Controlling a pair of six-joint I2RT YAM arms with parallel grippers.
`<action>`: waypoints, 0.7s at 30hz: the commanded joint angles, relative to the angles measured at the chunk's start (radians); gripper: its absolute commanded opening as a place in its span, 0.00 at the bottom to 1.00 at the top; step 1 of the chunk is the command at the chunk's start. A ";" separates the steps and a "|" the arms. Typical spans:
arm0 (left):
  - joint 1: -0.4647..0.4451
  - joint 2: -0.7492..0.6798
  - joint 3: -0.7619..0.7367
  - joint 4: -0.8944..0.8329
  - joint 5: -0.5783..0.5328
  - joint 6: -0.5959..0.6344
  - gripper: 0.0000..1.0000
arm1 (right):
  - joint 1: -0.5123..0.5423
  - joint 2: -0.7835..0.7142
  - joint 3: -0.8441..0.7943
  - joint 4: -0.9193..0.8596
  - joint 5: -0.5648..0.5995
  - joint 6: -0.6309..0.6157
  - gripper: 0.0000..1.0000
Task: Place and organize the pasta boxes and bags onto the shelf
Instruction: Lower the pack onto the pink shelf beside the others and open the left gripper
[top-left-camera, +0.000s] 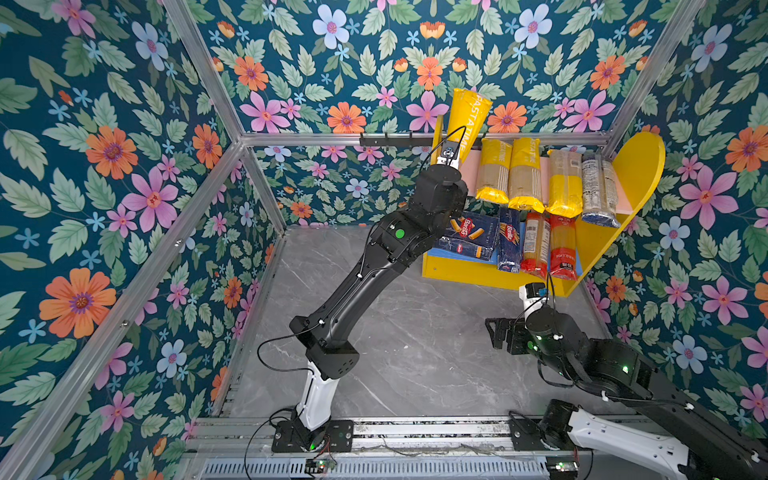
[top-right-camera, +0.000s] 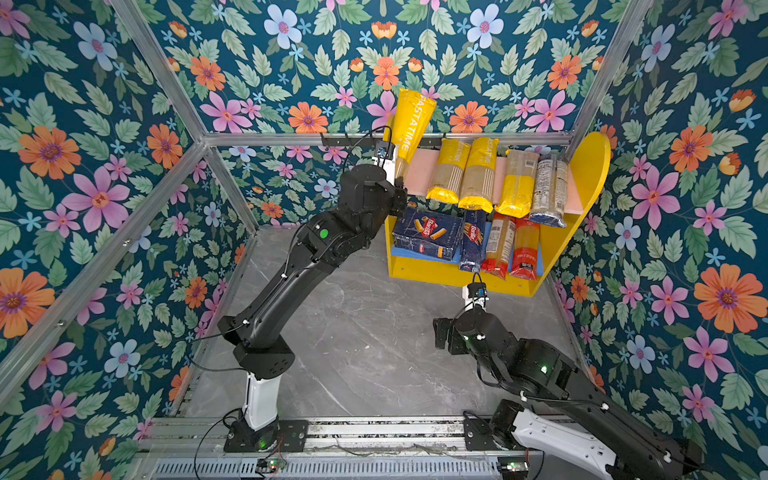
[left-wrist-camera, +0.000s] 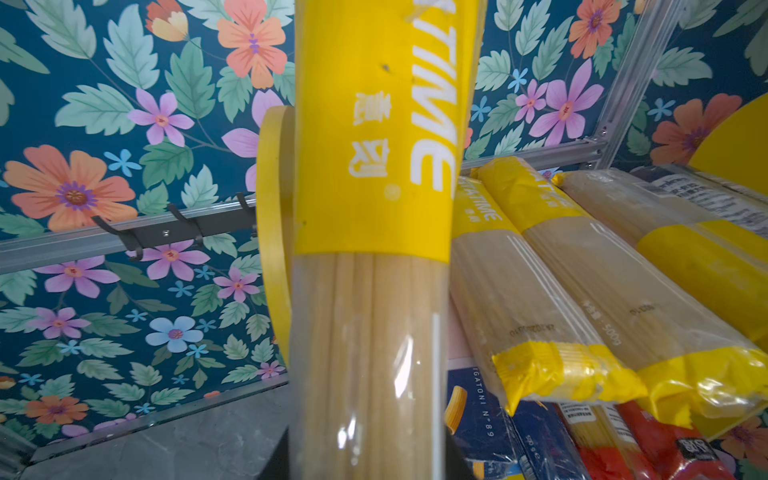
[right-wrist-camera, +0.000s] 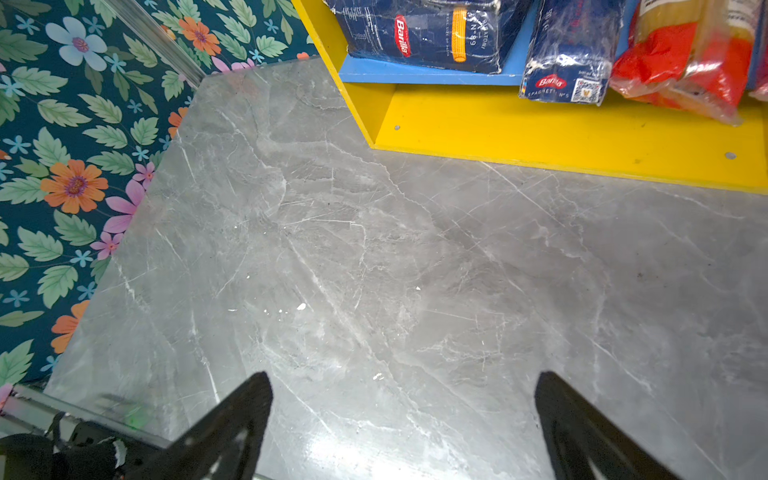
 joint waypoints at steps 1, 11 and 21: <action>0.002 0.015 0.008 0.197 0.083 -0.029 0.00 | 0.001 0.019 0.011 0.006 0.049 -0.035 0.99; 0.011 0.074 0.011 0.333 0.096 0.005 0.00 | -0.009 0.045 0.005 0.049 0.073 -0.050 0.99; 0.040 0.120 0.014 0.413 0.143 0.004 0.00 | -0.036 0.013 -0.011 0.024 0.075 -0.041 0.99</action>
